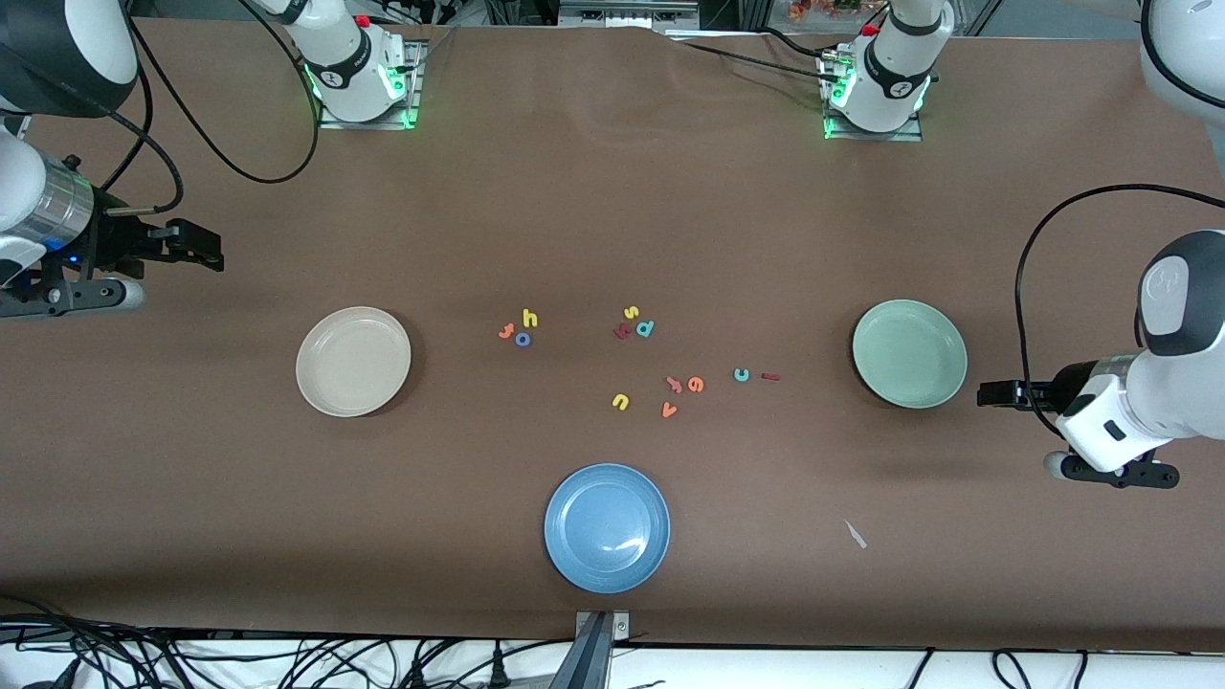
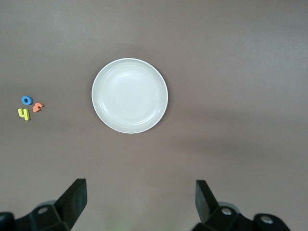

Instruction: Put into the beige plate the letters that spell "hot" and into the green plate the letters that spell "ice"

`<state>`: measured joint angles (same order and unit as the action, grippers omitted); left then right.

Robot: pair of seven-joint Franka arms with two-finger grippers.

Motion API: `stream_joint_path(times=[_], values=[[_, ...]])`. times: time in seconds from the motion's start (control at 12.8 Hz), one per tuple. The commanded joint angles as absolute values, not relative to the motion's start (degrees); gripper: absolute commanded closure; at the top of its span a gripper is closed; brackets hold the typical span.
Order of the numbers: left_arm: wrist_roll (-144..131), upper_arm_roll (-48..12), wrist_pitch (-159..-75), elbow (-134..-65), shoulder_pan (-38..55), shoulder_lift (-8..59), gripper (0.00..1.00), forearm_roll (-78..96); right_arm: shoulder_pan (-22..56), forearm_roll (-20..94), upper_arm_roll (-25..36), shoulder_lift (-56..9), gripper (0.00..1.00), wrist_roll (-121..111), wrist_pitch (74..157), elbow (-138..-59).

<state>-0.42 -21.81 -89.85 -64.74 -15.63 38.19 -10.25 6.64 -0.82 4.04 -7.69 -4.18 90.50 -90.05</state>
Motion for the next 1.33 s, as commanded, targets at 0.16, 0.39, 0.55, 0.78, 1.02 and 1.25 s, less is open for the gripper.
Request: stream_joint_path(times=[0.16,0.39,0.55,0.78,1.02,1.25], values=[[0.09,-21.53,-90.00,-64.95,-15.64,38.06,0.00,-9.58,5.98,0.09,3.69,-8.17,0.00,-3.87,90.09,-88.77],[0.09,-21.45,-90.00,-64.95,-15.64,38.50,0.00,-9.49,5.98,0.09,3.69,-8.26,0.00,-3.87,90.17,-88.77],[0.09,-21.45,-90.00,-64.95,-15.64,38.67,0.00,-9.58,5.98,0.09,3.69,-8.26,0.00,-3.87,90.18,-88.77],[0.09,-21.45,-90.00,-64.95,-15.64,38.85,0.00,-9.58,5.98,0.09,3.69,-8.26,0.00,-3.87,90.18,-88.86],[0.09,-21.45,-90.00,-64.95,-15.64,38.85,0.00,-9.49,6.06,0.09,3.69,-8.35,0.00,-3.87,90.61,-88.86],[0.09,-21.45,-90.00,-64.95,-15.64,38.85,0.00,-9.58,6.42,0.18,3.60,-8.96,0.00,-3.87,91.58,-88.86]])
